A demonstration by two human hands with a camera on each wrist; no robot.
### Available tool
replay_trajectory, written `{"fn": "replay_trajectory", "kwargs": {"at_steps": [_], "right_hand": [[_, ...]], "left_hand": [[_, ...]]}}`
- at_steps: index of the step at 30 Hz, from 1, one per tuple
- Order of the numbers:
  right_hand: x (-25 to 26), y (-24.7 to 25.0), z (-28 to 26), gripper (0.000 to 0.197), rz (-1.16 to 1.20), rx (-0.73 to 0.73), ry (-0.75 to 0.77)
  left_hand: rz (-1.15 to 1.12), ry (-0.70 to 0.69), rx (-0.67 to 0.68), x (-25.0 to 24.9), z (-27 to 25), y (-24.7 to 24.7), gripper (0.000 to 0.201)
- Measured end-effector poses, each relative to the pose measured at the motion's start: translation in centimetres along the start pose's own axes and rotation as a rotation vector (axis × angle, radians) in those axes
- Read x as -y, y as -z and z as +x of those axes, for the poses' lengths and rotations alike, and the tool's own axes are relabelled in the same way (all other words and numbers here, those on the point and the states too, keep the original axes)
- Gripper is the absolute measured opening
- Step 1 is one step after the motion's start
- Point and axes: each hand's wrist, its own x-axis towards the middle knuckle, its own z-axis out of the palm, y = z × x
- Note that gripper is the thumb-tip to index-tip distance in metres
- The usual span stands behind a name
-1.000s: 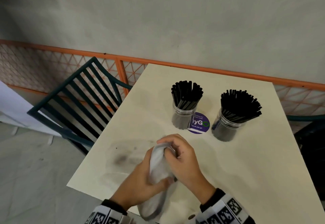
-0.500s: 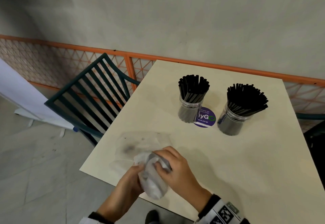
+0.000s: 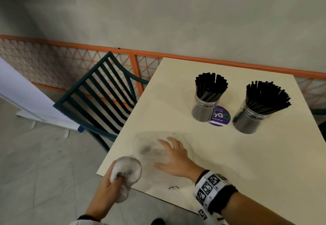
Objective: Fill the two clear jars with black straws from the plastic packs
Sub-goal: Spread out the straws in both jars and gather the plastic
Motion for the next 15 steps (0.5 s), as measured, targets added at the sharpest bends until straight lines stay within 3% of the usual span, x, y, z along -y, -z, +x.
{"fn": "replay_trajectory", "kwargs": {"at_steps": [3, 5, 8, 11, 13, 15], "right_hand": [[-1.4, -1.9, 1.6, 0.108, -0.230, 0.076, -0.172], [-1.9, -2.9, 1.9, 0.099, -0.304, 0.131, -0.238], [-1.6, -3.7, 1.6, 0.071, -0.343, 0.051, -0.215], [-1.1, -4.0, 0.8, 0.060, -0.172, -0.036, -0.154], [-1.2, -4.0, 0.2, 0.069, 0.005, -0.039, -0.173], [-1.2, -3.7, -0.6, 0.063, 0.039, -0.053, -0.149]], "left_hand": [[0.025, -0.030, 0.016, 0.6, 0.5, 2.6, 0.040], [0.010, -0.011, 0.042, 0.6, 1.1, 3.6, 0.042], [0.051, -0.044, 0.118, 0.8, 2.3, 4.1, 0.033], [0.204, -0.124, 0.281, 1.1, 3.9, 3.6, 0.047], [0.311, -0.223, 0.393, 0.7, 4.8, 2.8, 0.042], [0.476, -0.317, 0.480, 0.3, 5.9, 1.8, 0.030]]}}
